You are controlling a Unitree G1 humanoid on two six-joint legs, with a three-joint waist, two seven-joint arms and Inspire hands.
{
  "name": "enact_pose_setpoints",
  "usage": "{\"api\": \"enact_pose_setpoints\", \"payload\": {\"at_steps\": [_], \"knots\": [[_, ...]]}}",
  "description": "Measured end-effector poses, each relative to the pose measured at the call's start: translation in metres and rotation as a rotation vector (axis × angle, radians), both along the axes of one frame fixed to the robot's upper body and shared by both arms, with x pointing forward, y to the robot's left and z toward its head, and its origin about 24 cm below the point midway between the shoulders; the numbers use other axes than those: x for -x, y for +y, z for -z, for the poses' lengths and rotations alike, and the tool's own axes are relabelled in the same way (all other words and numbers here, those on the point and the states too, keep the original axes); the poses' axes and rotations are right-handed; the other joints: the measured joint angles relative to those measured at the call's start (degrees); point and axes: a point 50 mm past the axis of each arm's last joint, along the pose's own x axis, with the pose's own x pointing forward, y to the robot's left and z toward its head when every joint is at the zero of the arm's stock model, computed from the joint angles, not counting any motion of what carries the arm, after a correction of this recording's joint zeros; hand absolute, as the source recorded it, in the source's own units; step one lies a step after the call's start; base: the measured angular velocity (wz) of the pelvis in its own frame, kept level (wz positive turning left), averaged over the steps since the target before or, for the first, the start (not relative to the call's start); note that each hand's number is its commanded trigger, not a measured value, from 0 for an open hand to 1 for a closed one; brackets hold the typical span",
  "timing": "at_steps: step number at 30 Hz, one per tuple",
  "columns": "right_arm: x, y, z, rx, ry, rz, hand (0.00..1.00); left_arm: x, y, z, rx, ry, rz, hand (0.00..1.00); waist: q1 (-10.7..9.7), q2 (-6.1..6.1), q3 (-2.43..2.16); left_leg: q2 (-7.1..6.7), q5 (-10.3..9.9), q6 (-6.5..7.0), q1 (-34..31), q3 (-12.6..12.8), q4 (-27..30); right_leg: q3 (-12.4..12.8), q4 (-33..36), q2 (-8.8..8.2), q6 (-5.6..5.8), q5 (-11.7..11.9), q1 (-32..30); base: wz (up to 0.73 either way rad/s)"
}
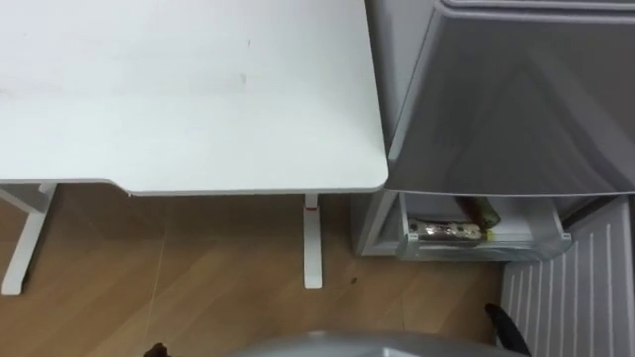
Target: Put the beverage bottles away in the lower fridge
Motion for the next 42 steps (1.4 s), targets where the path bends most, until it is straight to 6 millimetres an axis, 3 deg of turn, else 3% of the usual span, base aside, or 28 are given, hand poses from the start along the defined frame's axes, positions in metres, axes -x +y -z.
{"api": "enact_pose_setpoints", "payload": {"at_steps": [5,8,14,18,20,22,25,28,34,39,42], "knots": [[-0.008,-0.005,-0.002,0.026,-0.027,0.038,0.00,0.002,0.002,0.000,0.003,0.005,0.008,0.00,0.0,0.33,0.01,-0.01,0.0,0.00,-0.3,0.0,0.0,0.5,0.1,0.08,-0.01,0.0,-0.5,-0.02],[-0.015,-0.007,-0.003,0.033,-0.044,0.035,0.00,0.000,0.003,-0.001,0.007,-0.004,0.013,0.00,0.0,0.66,-0.29,-0.07,-0.1,0.06,-2.0,-0.3,1.0,0.4,0.5,-0.05,-0.08,-0.1,-2.1,0.00],[-0.059,-0.012,-0.012,0.066,-0.137,0.007,0.00,-0.028,0.005,-0.002,0.000,-0.053,0.066,0.00,0.1,1.09,-0.17,-0.33,-0.3,0.38,-9.4,-0.5,5.4,0.9,5.5,-1.06,-0.58,-0.8,-9.6,-0.01],[-0.113,-0.016,-0.028,0.087,-0.245,-0.010,0.00,-0.067,0.000,-0.006,0.005,-0.123,0.127,0.00,0.4,2.03,1.50,-0.44,-1.8,0.72,-20.0,-0.5,14.6,1.5,14.2,-2.44,-1.35,-1.8,-20.6,-0.05],[-0.131,-0.017,-0.036,0.102,-0.285,-0.022,0.00,-0.083,-0.003,-0.008,0.005,-0.155,0.160,0.00,1.2,2.53,1.78,-0.47,-2.8,0.80,-25.1,-0.6,18.7,1.7,18.3,-3.05,-1.75,-2.7,-25.8,-0.07],[-0.146,-0.016,-0.042,0.113,-0.317,-0.040,0.00,-0.102,-0.003,-0.012,-0.001,-0.187,0.193,0.00,2.5,2.36,1.87,-0.51,-4.5,0.70,-31.2,-0.6,24.6,3.3,24.3,-3.47,-2.26,-4.2,-32.6,-0.15],[-0.160,-0.018,-0.050,0.123,-0.356,-0.021,0.00,-0.112,0.000,-0.016,-0.019,-0.212,0.217,0.00,3.2,1.99,1.92,-0.40,-6.4,0.32,-38.3,-0.5,31.0,4.7,30.8,-3.78,-2.09,-5.9,-40.1,-0.12],[-0.169,-0.029,-0.059,0.152,-0.387,0.005,0.00,-0.115,0.002,-0.018,-0.040,-0.216,0.239,0.00,3.3,1.51,1.99,-0.49,-7.0,0.65,-44.4,-0.1,35.5,5.5,35.2,-4.40,-2.68,-6.5,-46.1,0.00],[-0.189,-0.059,-0.085,0.252,-0.458,0.052,0.00,-0.115,0.011,-0.021,-0.106,-0.204,0.308,0.00,3.5,0.63,1.95,-0.41,-7.2,0.95,-55.6,-1.0,42.8,6.5,40.9,-4.08,-3.44,-6.1,-56.7,0.01],[-0.204,-0.073,-0.104,0.310,-0.516,0.081,0.00,-0.123,0.007,-0.022,-0.123,-0.213,0.353,0.00,5.1,0.31,1.96,-0.44,-7.6,1.42,-62.3,-1.1,47.8,7.6,45.3,-3.72,-3.46,-6.1,-63.2,0.03],[-0.222,-0.075,-0.120,0.331,-0.564,0.044,0.00,-0.126,0.004,-0.023,-0.130,-0.215,0.387,0.00,5.2,0.02,1.99,-0.90,-8.0,1.56,-65.6,-1.3,50.5,7.8,48.3,-4.39,-3.64,-6.7,-66.5,0.11]]}}
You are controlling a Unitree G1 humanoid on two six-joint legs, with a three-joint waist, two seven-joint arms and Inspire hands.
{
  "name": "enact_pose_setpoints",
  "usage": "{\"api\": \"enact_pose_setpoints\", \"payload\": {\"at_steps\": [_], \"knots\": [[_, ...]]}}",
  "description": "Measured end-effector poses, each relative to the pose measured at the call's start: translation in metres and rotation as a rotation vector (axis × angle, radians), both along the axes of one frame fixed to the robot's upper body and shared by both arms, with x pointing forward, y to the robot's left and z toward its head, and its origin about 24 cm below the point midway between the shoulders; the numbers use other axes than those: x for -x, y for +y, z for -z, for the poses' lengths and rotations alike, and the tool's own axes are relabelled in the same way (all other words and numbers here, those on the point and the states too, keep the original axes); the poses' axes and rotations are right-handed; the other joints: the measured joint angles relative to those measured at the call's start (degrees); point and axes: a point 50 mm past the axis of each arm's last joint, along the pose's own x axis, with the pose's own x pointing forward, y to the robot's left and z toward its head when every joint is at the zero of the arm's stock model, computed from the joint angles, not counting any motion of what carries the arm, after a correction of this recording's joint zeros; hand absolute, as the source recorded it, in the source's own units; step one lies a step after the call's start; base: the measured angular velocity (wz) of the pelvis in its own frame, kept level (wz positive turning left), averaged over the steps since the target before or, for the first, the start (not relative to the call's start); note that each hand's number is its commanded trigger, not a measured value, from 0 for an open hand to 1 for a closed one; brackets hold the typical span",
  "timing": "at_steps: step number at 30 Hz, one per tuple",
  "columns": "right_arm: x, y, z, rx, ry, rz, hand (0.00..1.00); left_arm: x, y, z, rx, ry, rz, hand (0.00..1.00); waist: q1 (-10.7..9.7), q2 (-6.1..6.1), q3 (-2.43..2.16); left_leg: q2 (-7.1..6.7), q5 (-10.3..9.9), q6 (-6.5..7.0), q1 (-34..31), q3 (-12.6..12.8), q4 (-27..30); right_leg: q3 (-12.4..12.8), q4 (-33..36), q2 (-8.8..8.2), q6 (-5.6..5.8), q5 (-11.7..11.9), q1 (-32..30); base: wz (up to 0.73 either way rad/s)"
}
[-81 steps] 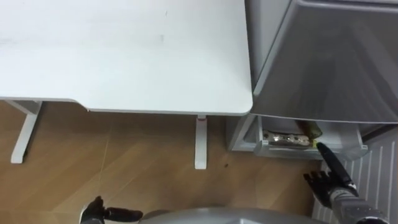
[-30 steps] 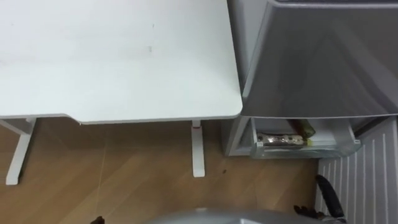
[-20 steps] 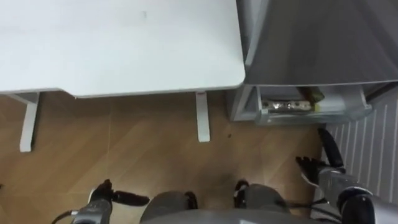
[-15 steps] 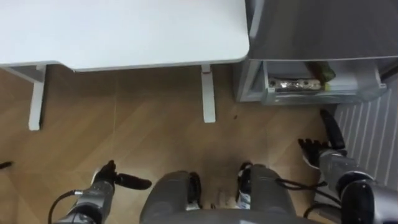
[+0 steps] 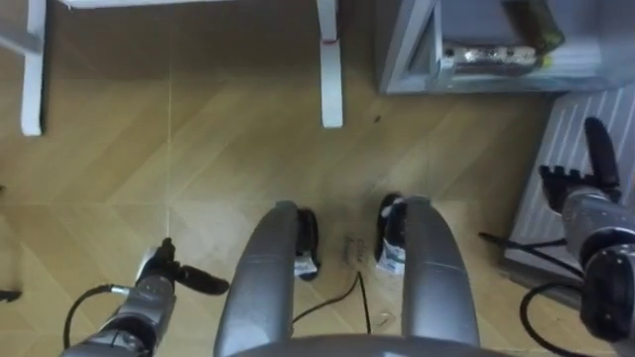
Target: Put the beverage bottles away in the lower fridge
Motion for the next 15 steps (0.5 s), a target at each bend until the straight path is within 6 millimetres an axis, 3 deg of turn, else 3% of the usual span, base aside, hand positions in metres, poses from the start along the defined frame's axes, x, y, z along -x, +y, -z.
{"api": "enact_pose_setpoints", "payload": {"at_steps": [3,5,9,12,15], "knots": [[-0.011,-0.004,-0.013,0.045,-0.040,-0.032,0.00,-0.004,0.000,-0.001,0.001,-0.012,0.002,0.00,0.3,-0.23,-0.03,-0.60,-0.3,0.02,-3.0,-0.8,2.8,-0.2,2.9,-0.78,-0.17,-0.8,-2.5,0.17],[-0.016,-0.007,-0.021,0.078,-0.059,-0.057,0.00,-0.001,0.004,-0.002,0.004,-0.022,-0.025,0.00,1.3,-1.01,-0.06,-0.46,-1.5,-0.07,-4.9,-1.0,5.6,-0.1,5.4,-0.57,-0.24,-1.6,-4.4,0.06],[-0.023,-0.017,-0.037,0.162,-0.083,-0.103,0.00,0.001,0.011,-0.003,-0.014,-0.026,-0.035,0.00,2.3,-1.37,-0.08,-0.34,-2.3,0.11,-8.1,-1.4,8.8,-0.1,8.1,-0.61,-0.22,-2.2,-7.3,0.00],[-0.029,-0.018,-0.046,0.196,-0.123,-0.129,0.00,0.003,0.016,-0.004,-0.026,-0.024,-0.039,0.00,2.7,-2.36,0.22,-0.50,-2.9,0.28,-9.4,-1.2,10.5,0.0,10.0,-0.96,-0.19,-2.9,-8.8,0.02],[-0.035,-0.013,-0.052,0.230,-0.158,-0.179,0.00,0.007,0.017,-0.004,-0.024,-0.022,-0.041,0.00,2.7,-3.43,0.09,-0.51,-3.2,0.27,-10.6,-1.4,11.5,0.0,10.9,-1.02,-0.20,-3.3,-9.8,0.05]]}}
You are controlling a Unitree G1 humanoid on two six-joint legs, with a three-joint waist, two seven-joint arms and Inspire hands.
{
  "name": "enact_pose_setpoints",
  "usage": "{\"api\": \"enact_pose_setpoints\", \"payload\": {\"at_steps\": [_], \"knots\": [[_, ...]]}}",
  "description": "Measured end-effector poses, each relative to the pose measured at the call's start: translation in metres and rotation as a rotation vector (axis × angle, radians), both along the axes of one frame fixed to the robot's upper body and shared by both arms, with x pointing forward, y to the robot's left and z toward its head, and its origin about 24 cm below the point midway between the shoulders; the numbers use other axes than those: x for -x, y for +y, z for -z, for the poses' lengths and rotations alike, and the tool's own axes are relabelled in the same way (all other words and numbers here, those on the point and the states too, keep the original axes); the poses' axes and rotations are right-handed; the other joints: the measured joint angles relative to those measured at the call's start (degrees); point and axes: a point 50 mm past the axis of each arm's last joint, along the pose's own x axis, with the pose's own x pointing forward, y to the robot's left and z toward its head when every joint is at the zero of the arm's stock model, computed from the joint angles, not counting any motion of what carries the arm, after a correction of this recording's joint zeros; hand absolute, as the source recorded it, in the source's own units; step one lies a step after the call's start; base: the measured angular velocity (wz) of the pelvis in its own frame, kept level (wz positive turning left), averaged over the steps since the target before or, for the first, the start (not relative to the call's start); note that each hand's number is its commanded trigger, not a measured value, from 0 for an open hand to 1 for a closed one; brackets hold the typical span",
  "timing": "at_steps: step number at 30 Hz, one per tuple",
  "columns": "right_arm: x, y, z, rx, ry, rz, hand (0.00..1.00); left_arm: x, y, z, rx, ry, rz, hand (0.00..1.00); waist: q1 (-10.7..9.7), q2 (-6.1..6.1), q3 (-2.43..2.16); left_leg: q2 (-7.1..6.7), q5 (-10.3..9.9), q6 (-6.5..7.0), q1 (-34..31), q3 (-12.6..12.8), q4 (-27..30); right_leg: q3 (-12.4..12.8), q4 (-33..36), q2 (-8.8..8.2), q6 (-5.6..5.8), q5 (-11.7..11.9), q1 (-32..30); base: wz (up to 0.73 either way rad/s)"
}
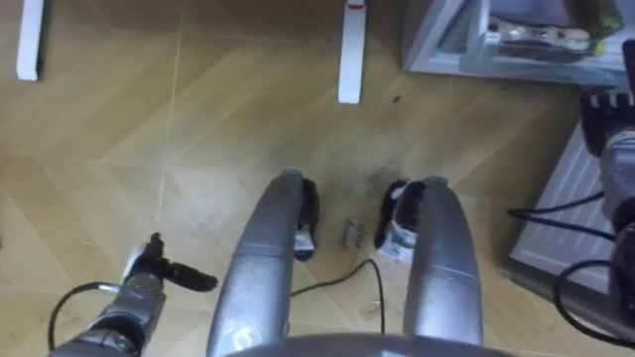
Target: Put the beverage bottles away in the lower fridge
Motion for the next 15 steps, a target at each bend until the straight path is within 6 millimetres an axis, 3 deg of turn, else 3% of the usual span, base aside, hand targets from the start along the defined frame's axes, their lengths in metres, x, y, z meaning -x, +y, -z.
{"api": "enact_pose_setpoints", "payload": {"at_steps": [7,15], "knots": [[-0.003,0.004,-0.002,0.037,-0.002,-0.032,0.00,0.009,0.001,0.002,0.031,0.006,-0.044,0.00,-0.2,-0.51,0.04,-0.22,0.0,-0.05,-2.3,-1.5,0.8,-1.9,0.3,-1.04,-0.17,-0.4,-0.8,0.09],[-0.003,0.002,-0.003,0.073,0.022,-0.037,0.00,0.009,-0.002,0.002,0.045,-0.008,-0.022,0.00,-0.2,-0.72,0.16,-1.08,0.0,-0.07,-2.7,-2.0,0.7,-1.7,1.0,-2.23,-0.13,-0.9,-1.4,0.05]]}}
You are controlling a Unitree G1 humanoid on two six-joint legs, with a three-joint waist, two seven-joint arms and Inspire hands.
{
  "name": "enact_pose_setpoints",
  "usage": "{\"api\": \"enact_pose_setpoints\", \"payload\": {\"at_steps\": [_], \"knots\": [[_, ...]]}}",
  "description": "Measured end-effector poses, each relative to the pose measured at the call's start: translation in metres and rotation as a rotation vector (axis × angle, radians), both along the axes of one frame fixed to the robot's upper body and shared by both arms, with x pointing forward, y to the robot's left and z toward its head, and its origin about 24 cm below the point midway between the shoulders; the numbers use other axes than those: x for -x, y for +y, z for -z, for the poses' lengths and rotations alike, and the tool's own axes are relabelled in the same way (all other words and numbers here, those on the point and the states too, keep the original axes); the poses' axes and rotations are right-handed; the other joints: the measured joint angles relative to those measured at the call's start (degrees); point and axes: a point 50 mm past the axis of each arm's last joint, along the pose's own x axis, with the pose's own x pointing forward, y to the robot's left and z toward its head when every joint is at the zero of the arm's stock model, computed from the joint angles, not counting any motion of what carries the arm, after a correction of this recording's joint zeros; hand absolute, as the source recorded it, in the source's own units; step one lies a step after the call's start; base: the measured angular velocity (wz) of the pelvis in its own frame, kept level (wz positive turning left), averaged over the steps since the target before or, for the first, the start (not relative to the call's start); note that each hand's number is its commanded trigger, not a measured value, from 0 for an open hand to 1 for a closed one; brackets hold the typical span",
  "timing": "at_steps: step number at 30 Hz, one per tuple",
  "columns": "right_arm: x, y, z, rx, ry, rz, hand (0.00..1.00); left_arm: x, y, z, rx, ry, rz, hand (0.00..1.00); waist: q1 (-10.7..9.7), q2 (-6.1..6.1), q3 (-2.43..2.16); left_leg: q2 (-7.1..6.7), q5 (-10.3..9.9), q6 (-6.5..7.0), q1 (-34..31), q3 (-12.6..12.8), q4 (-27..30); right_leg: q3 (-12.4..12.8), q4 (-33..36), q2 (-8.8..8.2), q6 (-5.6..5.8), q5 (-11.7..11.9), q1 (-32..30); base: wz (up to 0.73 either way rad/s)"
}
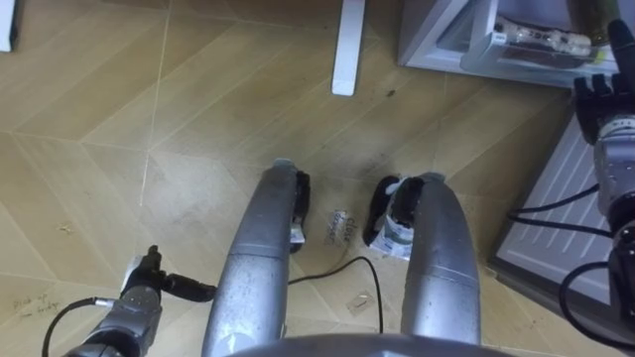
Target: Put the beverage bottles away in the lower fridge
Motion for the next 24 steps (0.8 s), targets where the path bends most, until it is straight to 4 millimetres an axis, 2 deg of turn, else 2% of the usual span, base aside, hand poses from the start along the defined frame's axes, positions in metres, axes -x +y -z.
{"api": "enact_pose_setpoints", "payload": {"at_steps": [3,6,14,16,20,22,24], "knots": [[0.000,-0.001,-0.002,0.024,0.013,-0.015,0.00,-0.002,-0.001,-0.001,0.020,-0.006,0.014,0.00,0.0,-0.79,0.13,-0.15,0.1,-0.11,-0.6,0.4,0.0,0.3,0.6,-0.87,-0.02,-0.1,-0.9,0.05],[-0.003,0.001,-0.003,0.035,0.026,-0.018,0.00,-0.002,-0.002,-0.001,0.032,-0.005,0.022,0.00,0.3,-1.14,0.18,-0.06,0.2,-0.29,-0.9,0.4,0.0,0.4,0.7,-0.67,0.10,-0.3,-1.4,-0.01],[-0.013,0.008,-0.016,0.041,0.042,-0.005,0.00,0.017,-0.004,0.002,0.052,0.011,0.028,0.00,0.4,-1.12,0.17,0.05,0.3,-0.52,-1.9,0.1,0.0,0.2,0.7,-0.65,-0.03,-0.4,-2.3,-0.02],[-0.014,0.009,-0.018,0.044,0.051,0.010,0.00,0.022,-0.001,0.002,0.048,0.019,0.027,0.00,0.9,-1.07,0.15,-0.03,0.4,-0.79,-2.1,-0.5,0.0,-0.4,0.8,-0.78,0.13,-1.2,-2.5,0.00],[-0.014,0.008,-0.020,0.041,0.068,0.044,0.00,0.024,0.002,0.001,0.036,0.023,0.026,0.00,1.3,-0.99,0.12,-0.18,0.6,-1.13,-2.4,-0.8,-0.2,-0.9,1.0,-1.36,0.13,-1.5,-2.5,0.13],[-0.016,0.007,-0.028,0.043,0.067,0.069,0.00,0.022,0.000,0.001,0.038,0.019,0.030,0.00,1.3,-0.98,0.11,-1.05,0.7,-1.34,-2.5,-0.8,-0.6,-0.7,1.3,-2.00,0.03,-1.7,-3.0,0.14],[-0.021,0.010,-0.038,0.045,0.044,0.070,0.00,0.021,0.000,0.000,0.035,0.012,0.033,0.00,1.4,-0.98,0.11,-0.95,0.9,-1.62,-2.9,-0.8,-0.8,-0.7,1.3,-1.85,0.02,-1.7,-3.5,0.00]]}}
